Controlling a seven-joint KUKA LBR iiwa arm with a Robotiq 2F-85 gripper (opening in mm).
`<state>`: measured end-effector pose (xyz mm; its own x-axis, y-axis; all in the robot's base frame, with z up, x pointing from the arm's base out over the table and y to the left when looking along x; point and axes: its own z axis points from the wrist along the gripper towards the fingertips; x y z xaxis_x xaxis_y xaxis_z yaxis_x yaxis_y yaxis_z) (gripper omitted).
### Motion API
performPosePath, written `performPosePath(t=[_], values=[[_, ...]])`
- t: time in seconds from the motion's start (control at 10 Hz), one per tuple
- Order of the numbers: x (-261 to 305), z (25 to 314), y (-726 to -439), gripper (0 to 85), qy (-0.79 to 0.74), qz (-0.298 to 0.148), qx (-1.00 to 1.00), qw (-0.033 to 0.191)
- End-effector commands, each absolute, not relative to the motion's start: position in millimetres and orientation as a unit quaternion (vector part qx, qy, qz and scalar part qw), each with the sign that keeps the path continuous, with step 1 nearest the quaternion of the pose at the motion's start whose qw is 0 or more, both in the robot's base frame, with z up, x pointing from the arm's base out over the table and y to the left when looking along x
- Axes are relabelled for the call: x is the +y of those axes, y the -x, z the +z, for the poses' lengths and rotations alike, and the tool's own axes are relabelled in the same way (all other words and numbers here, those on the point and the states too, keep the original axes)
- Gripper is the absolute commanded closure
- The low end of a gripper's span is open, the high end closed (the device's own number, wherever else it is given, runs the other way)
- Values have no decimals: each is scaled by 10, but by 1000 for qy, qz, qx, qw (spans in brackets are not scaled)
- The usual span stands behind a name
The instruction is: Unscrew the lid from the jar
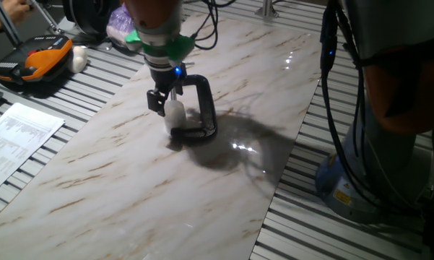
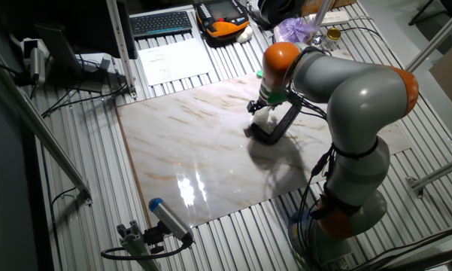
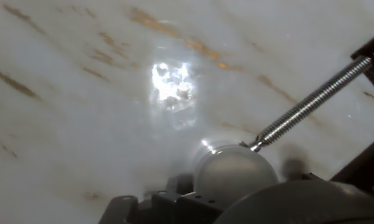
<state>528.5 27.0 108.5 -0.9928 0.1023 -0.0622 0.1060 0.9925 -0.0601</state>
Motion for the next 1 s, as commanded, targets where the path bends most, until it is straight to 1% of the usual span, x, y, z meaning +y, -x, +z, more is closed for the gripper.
performPosePath(t=[0.0,0.1,0.2,0.4,0.6,0.9], values=[[269,1087,-5282,0,-334,-33,942,16],[271,1091,-5281,0,-386,-28,922,9],[272,1096,-5285,0,-469,-21,883,4],[270,1119,-5282,0,-582,-33,813,3],[273,1120,-5290,0,-676,-28,736,2],[272,1106,-5269,0,-679,2,734,1]])
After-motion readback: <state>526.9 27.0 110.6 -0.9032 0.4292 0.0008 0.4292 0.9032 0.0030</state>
